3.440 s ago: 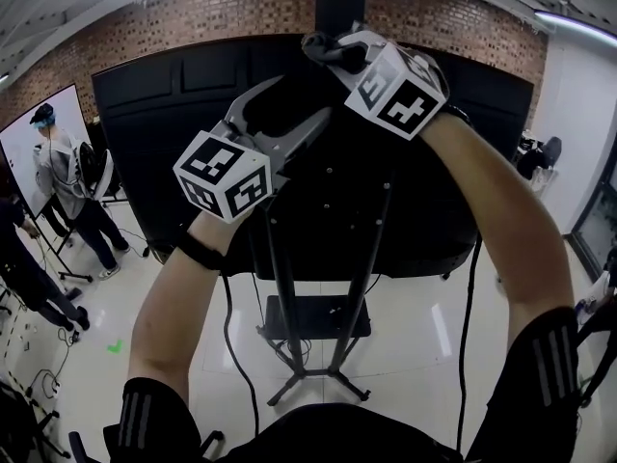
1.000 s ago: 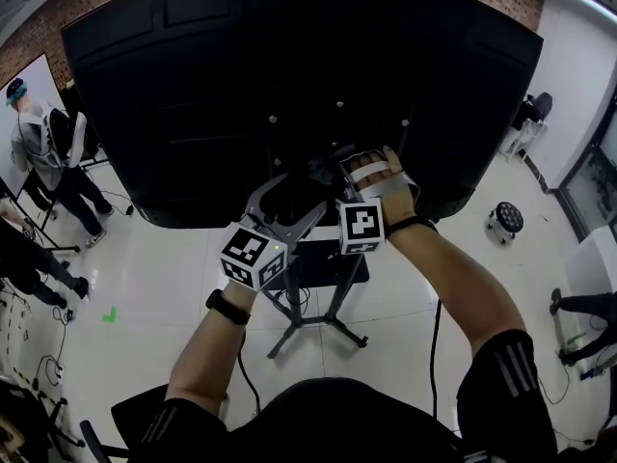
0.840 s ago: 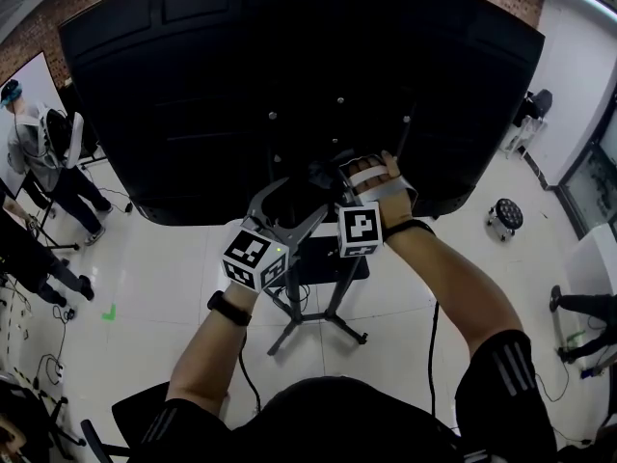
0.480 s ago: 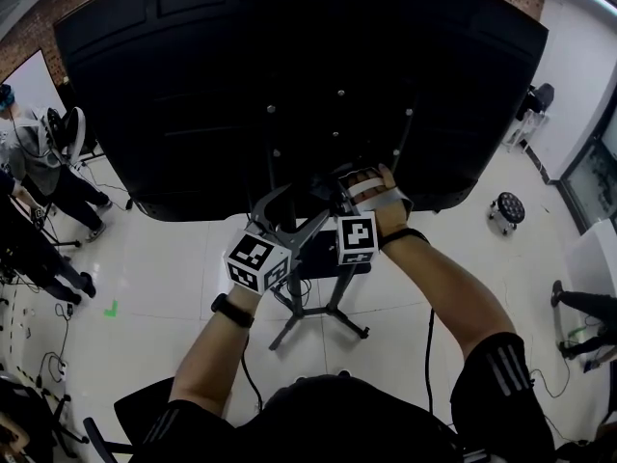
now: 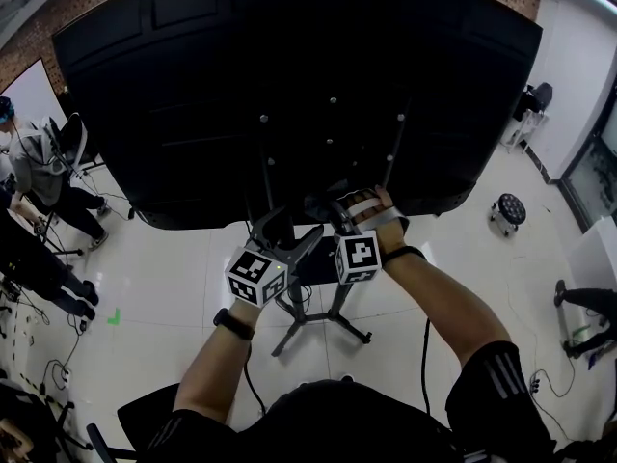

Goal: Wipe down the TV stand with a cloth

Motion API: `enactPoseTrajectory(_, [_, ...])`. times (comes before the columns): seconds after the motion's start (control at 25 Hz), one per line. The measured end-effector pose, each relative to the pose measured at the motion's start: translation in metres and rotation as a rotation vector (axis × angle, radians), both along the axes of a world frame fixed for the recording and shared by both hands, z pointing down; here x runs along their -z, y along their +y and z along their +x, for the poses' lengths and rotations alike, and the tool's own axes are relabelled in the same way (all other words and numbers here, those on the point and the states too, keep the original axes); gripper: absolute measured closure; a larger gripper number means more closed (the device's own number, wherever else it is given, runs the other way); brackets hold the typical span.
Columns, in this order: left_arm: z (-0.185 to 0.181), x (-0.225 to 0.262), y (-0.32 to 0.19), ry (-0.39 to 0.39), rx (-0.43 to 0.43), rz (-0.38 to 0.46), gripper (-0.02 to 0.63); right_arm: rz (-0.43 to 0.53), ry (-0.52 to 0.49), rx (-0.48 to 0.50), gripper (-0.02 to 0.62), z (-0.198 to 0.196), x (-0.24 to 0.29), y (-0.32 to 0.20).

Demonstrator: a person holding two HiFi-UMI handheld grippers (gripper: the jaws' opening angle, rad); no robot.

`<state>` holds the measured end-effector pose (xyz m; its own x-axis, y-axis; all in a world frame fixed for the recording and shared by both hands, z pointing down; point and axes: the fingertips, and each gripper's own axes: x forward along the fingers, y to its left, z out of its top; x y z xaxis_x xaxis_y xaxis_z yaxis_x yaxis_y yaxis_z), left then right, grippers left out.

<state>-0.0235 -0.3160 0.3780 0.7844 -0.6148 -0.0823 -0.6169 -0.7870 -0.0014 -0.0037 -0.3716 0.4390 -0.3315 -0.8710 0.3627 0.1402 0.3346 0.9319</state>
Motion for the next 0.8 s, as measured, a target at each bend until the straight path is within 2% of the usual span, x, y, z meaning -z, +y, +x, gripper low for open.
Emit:
enactPoseTrajectory(0.16, [0.005,0.013,0.01,0.026,-0.016,0.015,0.282,-0.024,-0.204,0.043,0.571,0.0,0.035,0.025])
enactPoseTrajectory(0.32, [0.019,0.044,0.019,0.027,-0.042,0.091,0.282,0.012,-0.367,0.066,0.571,0.013,0.086,0.042])
enactPoseTrajectory(0.56, [0.048,0.102,0.032,0.026,-0.093,0.224,0.282,0.069,-0.525,0.078,0.571,0.041,0.16,0.055])
enactPoseTrajectory(0.8, [0.08,0.153,0.043,0.042,-0.14,0.318,0.282,0.145,-0.615,0.04,0.571,0.089,0.215,0.052])
